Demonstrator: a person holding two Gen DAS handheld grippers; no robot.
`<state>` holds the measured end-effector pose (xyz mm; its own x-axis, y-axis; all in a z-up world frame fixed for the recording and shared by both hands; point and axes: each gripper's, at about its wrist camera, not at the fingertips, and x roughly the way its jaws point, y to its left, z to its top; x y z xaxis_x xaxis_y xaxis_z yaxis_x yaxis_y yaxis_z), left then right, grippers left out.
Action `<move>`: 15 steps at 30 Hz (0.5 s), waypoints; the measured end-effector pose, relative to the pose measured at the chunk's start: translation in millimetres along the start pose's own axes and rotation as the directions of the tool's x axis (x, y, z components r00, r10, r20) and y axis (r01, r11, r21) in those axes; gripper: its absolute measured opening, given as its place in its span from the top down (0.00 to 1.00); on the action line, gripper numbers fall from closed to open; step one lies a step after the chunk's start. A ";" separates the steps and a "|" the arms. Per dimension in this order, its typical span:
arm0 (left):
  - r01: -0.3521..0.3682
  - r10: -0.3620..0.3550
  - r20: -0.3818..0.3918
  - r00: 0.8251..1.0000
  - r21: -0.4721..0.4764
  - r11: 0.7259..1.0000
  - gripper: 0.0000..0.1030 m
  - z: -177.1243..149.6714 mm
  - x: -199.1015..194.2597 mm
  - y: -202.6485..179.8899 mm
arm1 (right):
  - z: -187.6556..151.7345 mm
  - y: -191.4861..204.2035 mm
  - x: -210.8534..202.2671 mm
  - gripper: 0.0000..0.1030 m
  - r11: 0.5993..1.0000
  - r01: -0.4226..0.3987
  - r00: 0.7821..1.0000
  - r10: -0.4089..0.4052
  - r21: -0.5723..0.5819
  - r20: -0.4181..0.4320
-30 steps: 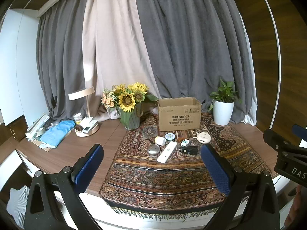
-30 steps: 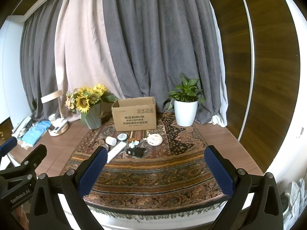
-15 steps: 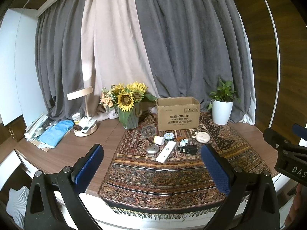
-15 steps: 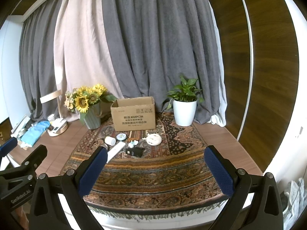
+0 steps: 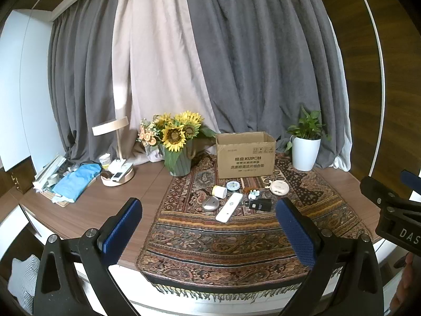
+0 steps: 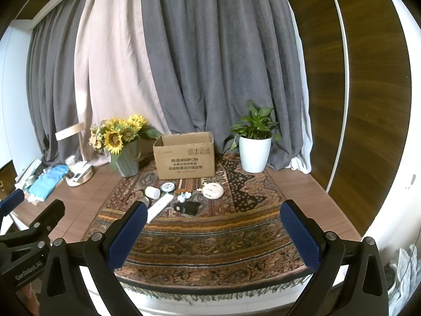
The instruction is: Organize rigid objects
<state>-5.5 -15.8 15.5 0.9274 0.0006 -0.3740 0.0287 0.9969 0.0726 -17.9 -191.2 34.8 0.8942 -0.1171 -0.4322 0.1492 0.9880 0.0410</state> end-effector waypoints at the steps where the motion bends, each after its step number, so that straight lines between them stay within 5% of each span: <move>1: 0.000 0.000 -0.001 1.000 -0.001 1.000 0.00 -0.6 -0.1 0.4 | -0.4 1.6 0.2 0.01 1.000 0.000 1.000 0.000 -0.001 0.000; 15: 0.023 -0.023 -0.058 0.998 0.010 1.000 0.00 -8.3 27.8 18.9 | -9.3 17.0 21.0 0.01 1.000 -0.008 0.998 0.010 0.025 -0.055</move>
<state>17.7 3.7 -1.2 0.9032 -0.0175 -0.4290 0.0540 0.9959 0.0731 -0.5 -176.0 18.1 0.8712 -0.1017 -0.4803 0.1524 0.9860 0.0676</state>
